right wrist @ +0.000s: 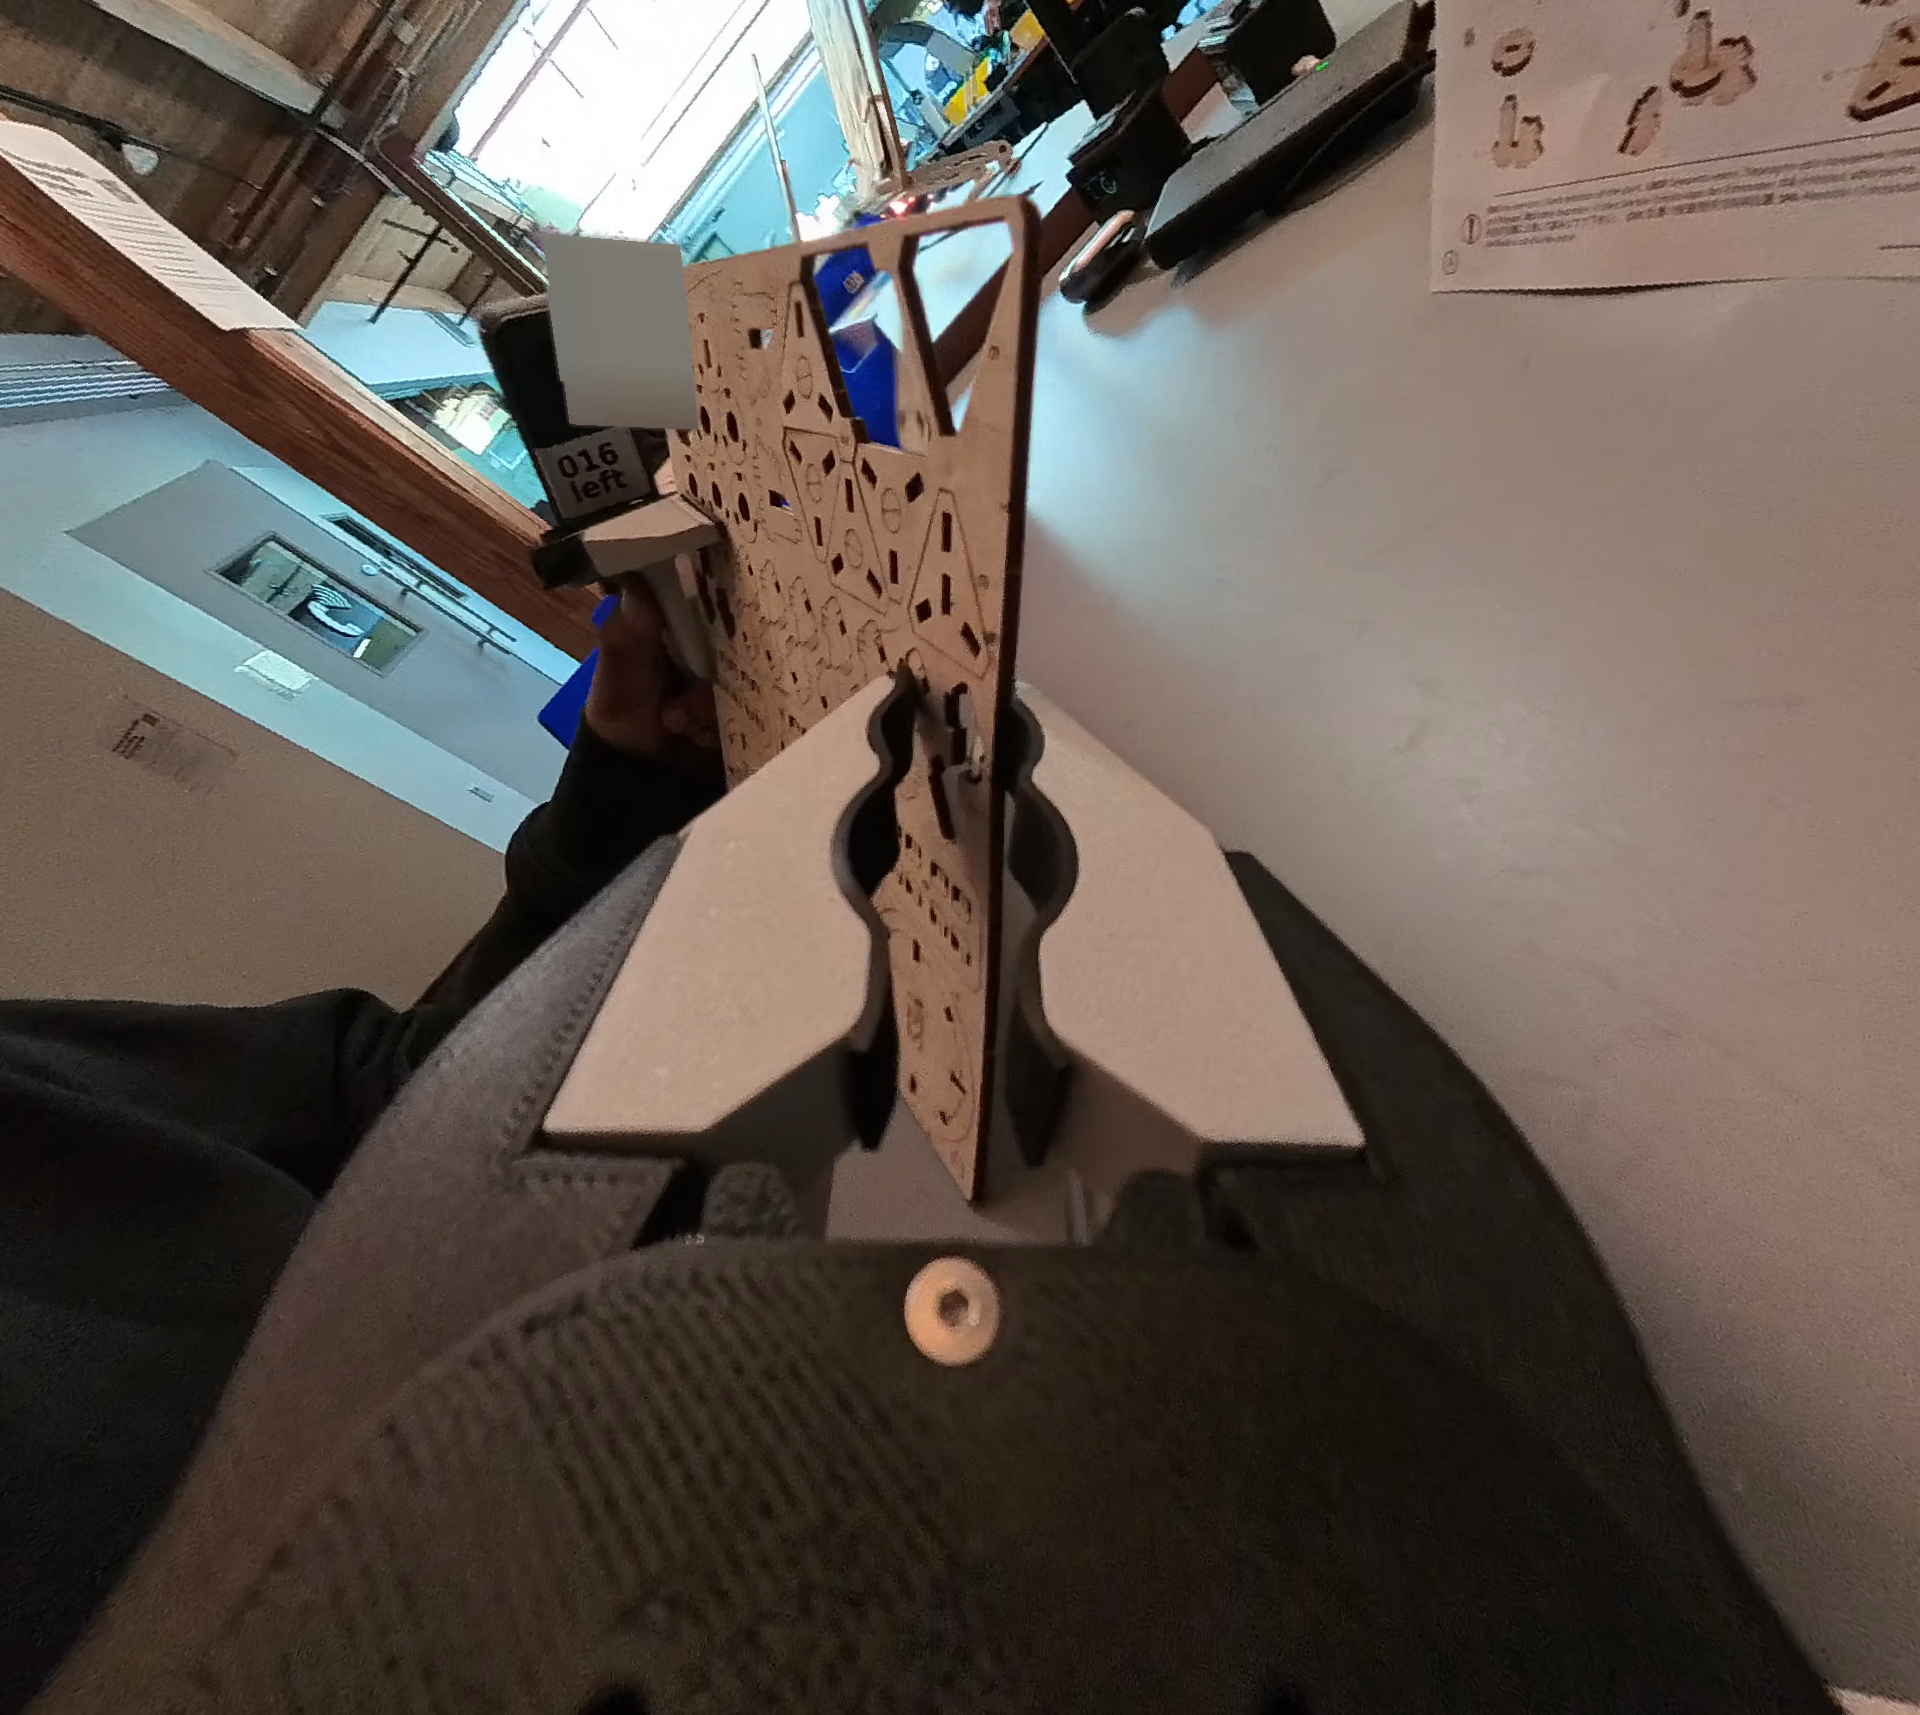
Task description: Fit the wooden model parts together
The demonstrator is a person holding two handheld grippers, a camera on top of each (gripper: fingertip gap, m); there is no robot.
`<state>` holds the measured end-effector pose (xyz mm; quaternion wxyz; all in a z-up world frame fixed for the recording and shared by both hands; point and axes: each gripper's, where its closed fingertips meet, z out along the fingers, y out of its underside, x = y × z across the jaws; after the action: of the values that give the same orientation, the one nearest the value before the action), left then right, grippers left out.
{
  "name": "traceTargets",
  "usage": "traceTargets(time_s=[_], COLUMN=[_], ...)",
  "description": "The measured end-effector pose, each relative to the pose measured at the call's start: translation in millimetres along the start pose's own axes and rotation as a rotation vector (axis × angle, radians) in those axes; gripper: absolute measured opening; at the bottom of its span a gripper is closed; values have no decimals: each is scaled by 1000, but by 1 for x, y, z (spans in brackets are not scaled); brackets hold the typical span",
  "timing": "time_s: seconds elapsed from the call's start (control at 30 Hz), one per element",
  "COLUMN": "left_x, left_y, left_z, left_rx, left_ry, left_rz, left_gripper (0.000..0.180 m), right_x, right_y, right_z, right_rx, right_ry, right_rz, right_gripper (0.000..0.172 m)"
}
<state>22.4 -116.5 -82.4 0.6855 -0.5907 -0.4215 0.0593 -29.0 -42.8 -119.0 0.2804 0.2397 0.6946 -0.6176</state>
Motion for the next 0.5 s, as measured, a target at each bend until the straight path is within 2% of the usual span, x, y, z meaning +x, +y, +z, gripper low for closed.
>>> traceTargets(time_s=[0.5], left_x=[-3], left_y=[1], left_z=[-2], left_rx=[-5], left_ry=[-19], left_rz=[-5], left_gripper=[1], right_x=[1], right_y=[1], right_z=[2], right_rx=[-15], right_ry=[59], right_rz=[-29], right_gripper=[14])
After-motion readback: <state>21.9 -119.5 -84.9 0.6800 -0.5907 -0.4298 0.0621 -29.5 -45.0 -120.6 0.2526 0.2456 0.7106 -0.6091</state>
